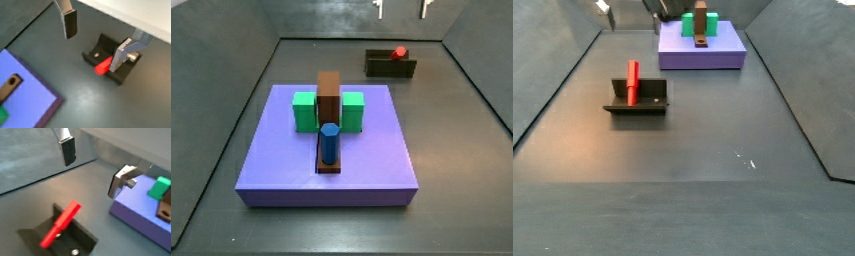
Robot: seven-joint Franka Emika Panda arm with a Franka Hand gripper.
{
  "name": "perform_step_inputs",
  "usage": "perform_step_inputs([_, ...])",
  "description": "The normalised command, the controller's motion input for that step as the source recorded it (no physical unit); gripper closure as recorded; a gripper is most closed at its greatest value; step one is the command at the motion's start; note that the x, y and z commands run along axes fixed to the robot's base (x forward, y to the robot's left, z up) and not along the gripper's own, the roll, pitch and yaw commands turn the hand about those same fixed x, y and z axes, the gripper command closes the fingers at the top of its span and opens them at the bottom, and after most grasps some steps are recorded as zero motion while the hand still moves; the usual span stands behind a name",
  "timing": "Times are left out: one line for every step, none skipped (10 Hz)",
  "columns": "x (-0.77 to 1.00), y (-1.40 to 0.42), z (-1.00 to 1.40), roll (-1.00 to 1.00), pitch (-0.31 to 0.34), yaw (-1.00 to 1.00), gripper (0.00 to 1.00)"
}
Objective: Pick up the red object. Move up. Place the red object on the fixture. Regrasp the red object. Move to above the board. Insert the red object.
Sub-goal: Regrasp the red object.
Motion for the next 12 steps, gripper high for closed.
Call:
perform_step_inputs([0.32,-0.02,0.00,1.00,0.229,0.32,0.00])
perform_step_inputs([0.29,-0.02,0.00,1.00,0.231,0.35,0.00])
perform_step_inputs([0.28,-0.07,0.00,1.00,0.223,0.34,0.00])
perform_step_inputs([0.27,-0.07,0.00,1.00,0.209,0.36,0.00])
perform_step_inputs([0.16,-0.05,0.00,1.00,0.189,0.43,0.00])
perform_step_inputs([0.16,-0.06,0.00,1.00,0.174,0.43,0.00])
perform_step_inputs([0.17,-0.10,0.00,1.00,0.163,0.39,0.00])
perform_step_inputs([0.05,-0.17,0.00,1.00,0.137,0.25,0.00])
perform_step_inputs([0.00,-0.22,0.01,1.00,0.180,0.15,0.00])
perform_step_inputs([0.01,-0.26,0.00,1.00,0.171,0.10,0.00])
perform_step_inputs([0.05,-0.26,0.00,1.00,0.163,0.07,0.00])
perform_step_inputs([0.28,-0.22,0.00,1.00,0.217,-0.03,0.00])
